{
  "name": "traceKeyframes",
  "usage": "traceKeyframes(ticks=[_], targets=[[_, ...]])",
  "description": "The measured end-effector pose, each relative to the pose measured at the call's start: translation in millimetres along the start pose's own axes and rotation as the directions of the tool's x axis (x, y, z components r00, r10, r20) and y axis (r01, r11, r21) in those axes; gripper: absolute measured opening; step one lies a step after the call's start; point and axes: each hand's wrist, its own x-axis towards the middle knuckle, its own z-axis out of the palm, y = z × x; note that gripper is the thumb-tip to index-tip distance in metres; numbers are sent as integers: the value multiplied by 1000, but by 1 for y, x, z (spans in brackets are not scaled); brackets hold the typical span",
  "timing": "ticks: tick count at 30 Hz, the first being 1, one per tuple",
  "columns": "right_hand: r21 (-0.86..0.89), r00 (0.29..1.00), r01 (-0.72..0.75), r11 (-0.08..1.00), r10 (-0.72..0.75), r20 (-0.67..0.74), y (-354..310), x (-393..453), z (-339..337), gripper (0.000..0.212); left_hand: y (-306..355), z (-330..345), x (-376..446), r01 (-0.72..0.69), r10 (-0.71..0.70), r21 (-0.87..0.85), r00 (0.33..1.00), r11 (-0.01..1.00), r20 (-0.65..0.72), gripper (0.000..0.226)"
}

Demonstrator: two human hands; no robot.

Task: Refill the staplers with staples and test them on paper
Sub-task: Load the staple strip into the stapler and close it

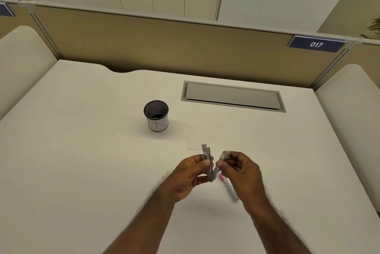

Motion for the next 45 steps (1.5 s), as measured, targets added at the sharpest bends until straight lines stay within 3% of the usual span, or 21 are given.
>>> traceKeyframes(ticks=[5, 11, 16, 20, 24, 29, 45], targets=[[90, 988, -80, 993, 67, 142, 2, 3, 6, 19, 0, -1, -4, -8, 6, 38, 999, 999, 36, 34], [127, 908, -218, 968, 153, 391, 4, 8, -1, 23, 3, -7, -9, -8, 5, 65, 999, 998, 52, 42], [48, 851, -257, 965, 203, 484, 5, 10, -6, 36, 2, -9, -12, 20, -24, 71, 998, 997, 53, 42], [-30, 877, -234, 972, 224, 426, 10, 11, -1, 47, -1, -10, -14, 60, -63, 87, 997, 994, 33, 37], [-140, 937, -161, 977, 196, 291, 22, 10, 11, 22, -6, -11, -16, 85, -85, 105, 996, 991, -3, 38], [-398, 984, -98, 912, 150, 100, 33, 11, 27, 20, -13, -11, -12, 126, -117, 97, 988, 987, -99, 26], [-529, 964, -186, 828, 258, 64, 66, -5, 46, 25, -36, -25, -15, 333, -329, -9, 926, 943, -183, 32]])
